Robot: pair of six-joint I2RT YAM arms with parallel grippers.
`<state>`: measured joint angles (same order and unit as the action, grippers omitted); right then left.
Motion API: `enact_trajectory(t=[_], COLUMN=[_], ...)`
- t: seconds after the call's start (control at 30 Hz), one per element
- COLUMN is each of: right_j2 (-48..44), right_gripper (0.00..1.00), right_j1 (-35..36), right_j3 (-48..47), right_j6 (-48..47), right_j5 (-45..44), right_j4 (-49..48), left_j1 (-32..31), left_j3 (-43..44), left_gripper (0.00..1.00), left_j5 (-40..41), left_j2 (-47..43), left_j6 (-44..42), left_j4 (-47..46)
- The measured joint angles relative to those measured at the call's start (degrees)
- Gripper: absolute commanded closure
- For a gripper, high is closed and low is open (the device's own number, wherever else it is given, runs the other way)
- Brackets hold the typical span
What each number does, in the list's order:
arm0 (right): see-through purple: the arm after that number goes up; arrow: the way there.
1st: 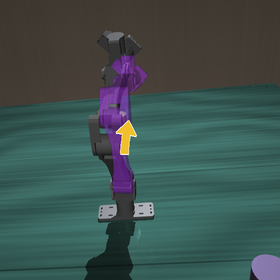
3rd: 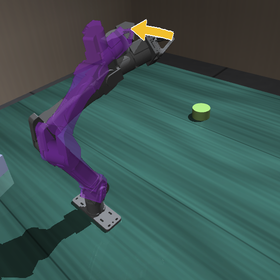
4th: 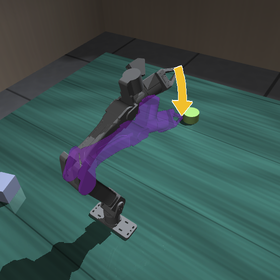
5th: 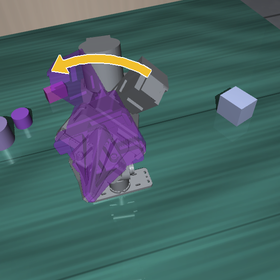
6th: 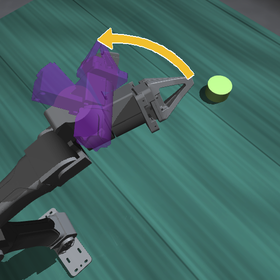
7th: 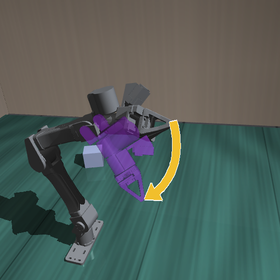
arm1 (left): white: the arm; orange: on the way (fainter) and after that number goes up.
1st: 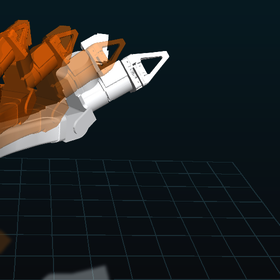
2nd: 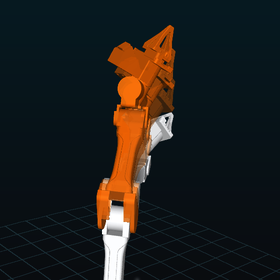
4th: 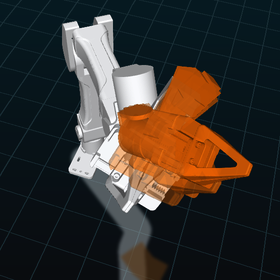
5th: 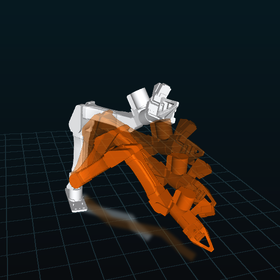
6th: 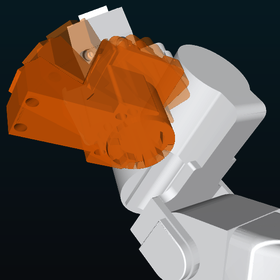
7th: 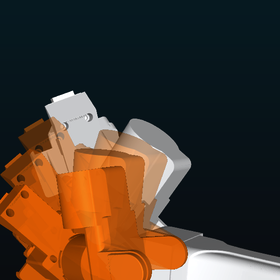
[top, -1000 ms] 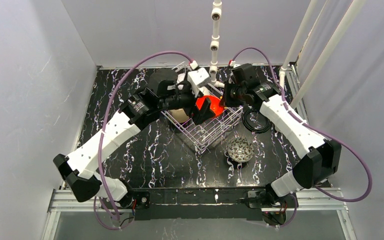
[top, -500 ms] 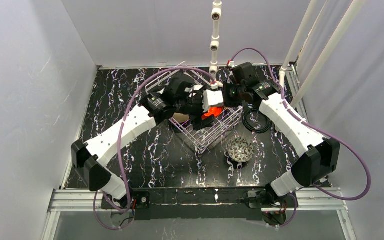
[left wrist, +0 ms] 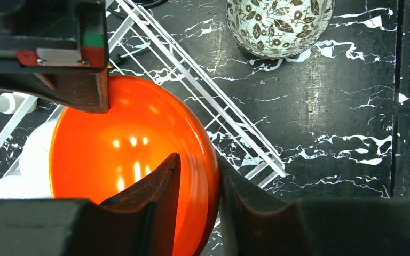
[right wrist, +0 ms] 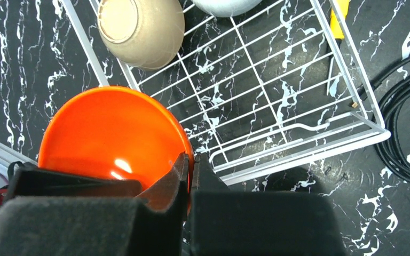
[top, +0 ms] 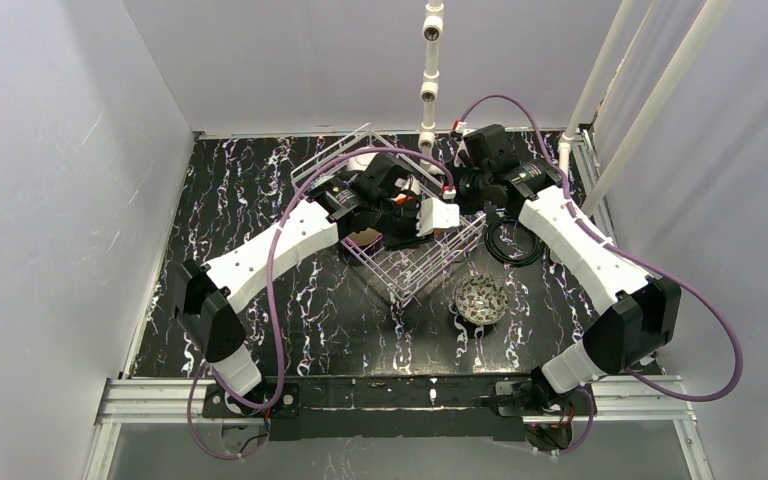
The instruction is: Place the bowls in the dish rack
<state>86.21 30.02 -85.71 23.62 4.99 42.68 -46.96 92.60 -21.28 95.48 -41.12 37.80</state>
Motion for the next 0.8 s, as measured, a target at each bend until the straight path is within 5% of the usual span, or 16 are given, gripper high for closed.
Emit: enact_trajectory(t=[0.8], right_j2=[3.3], right_gripper=[0.99], right_j1=[-0.02], right_j3=[-2.1], right_j6=[-7.32], right_j5=[-1.4], right_j4=[1.86], left_j1=[-0.17], left_j3=[3.58], left_gripper=[0.69], left_j5=[-0.2], left_j2=[0.96], left_j6=[1.29], left_j4=[4.72])
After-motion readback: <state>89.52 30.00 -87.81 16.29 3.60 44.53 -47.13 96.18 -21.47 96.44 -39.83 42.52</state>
